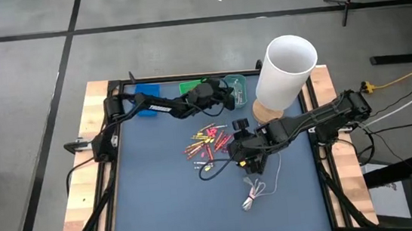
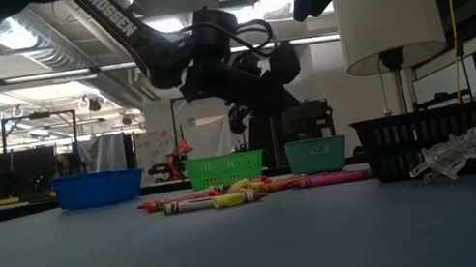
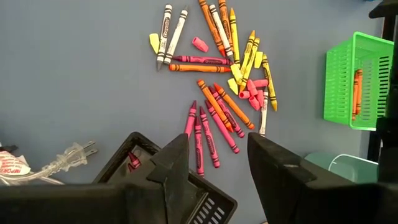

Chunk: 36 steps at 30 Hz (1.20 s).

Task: Sort crayons
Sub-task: Put the gray crayon into the dark green bin, then put the red crayon into the black bin

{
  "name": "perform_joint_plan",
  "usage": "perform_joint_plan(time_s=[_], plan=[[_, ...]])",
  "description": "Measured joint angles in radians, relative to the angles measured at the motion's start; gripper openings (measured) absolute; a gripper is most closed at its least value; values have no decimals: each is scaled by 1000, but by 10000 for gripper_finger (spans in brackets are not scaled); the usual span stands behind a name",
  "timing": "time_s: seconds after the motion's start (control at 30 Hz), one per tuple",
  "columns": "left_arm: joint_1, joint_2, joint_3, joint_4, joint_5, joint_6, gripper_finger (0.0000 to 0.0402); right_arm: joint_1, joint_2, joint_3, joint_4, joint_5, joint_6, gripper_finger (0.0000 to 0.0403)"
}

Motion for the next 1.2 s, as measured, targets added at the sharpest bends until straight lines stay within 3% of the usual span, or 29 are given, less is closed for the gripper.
perform_joint_plan(time_s=[0.37,0.53,0.7,0.87,0.97,1.2], plan=[[13,0,0,-4,8,9,88,0,0,0,0,0,0,163],[29,-24,0,-36,162,158,90,0,0,0,0,0,5,163],[45,-127,2,-320,323,286,90,0,0,0,-2,0,23,163],[24,-237,0,-690,303,388,90,0,0,0,-3,-6,20,163],[-18,-314,-68,-742,281,421,90,0,0,0,-9,-8,7,163],[-141,-588,-409,-588,277,423,90,-14,1,0,15,-20,-21,163]])
